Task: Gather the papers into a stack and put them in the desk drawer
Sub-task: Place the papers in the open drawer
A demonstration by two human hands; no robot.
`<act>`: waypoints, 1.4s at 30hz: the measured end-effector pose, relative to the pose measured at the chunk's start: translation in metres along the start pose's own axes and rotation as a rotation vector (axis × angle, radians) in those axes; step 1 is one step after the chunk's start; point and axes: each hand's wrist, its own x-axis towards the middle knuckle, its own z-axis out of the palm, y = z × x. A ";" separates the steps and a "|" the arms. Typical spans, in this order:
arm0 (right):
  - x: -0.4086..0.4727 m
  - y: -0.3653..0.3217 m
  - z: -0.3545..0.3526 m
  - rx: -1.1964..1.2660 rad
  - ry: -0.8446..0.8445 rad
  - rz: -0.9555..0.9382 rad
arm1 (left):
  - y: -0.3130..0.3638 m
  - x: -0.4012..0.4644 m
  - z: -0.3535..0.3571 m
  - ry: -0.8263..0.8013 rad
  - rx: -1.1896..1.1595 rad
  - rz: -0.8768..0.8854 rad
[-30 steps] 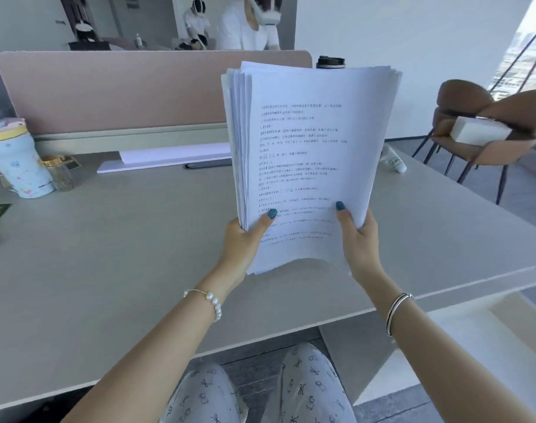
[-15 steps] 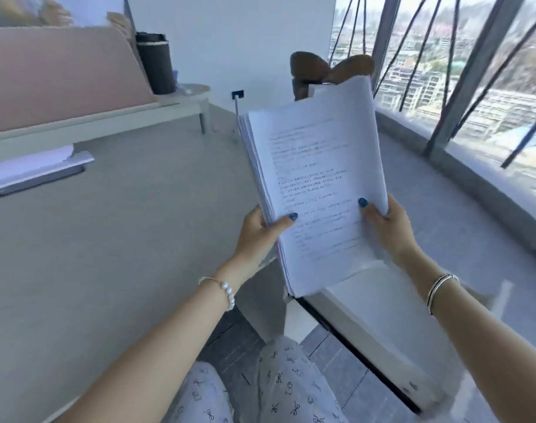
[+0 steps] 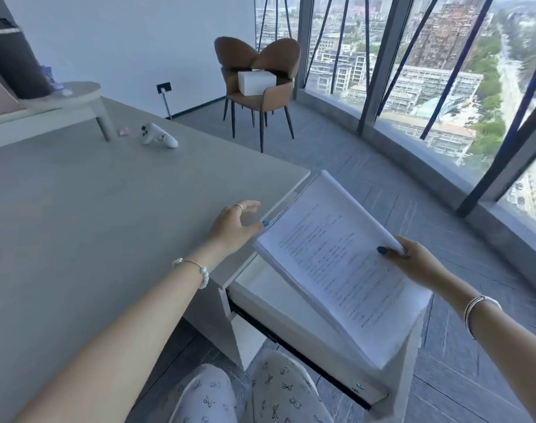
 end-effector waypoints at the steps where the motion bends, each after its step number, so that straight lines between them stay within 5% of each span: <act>1: 0.002 0.006 0.002 -0.028 -0.022 0.009 | -0.003 0.005 0.002 0.003 0.075 0.016; 19: 0.043 0.046 0.074 -0.408 -0.409 0.076 | -0.017 0.017 0.009 0.046 0.262 0.078; 25: 0.018 0.057 0.068 -0.447 -0.083 -0.095 | -0.019 0.019 0.008 0.053 0.265 0.074; 31: -0.022 0.077 0.069 -0.236 0.222 -0.191 | -0.022 0.021 0.008 0.049 0.250 0.056; 42: 0.002 0.031 0.096 0.116 0.262 -0.260 | -0.016 0.019 0.006 0.053 0.047 -0.012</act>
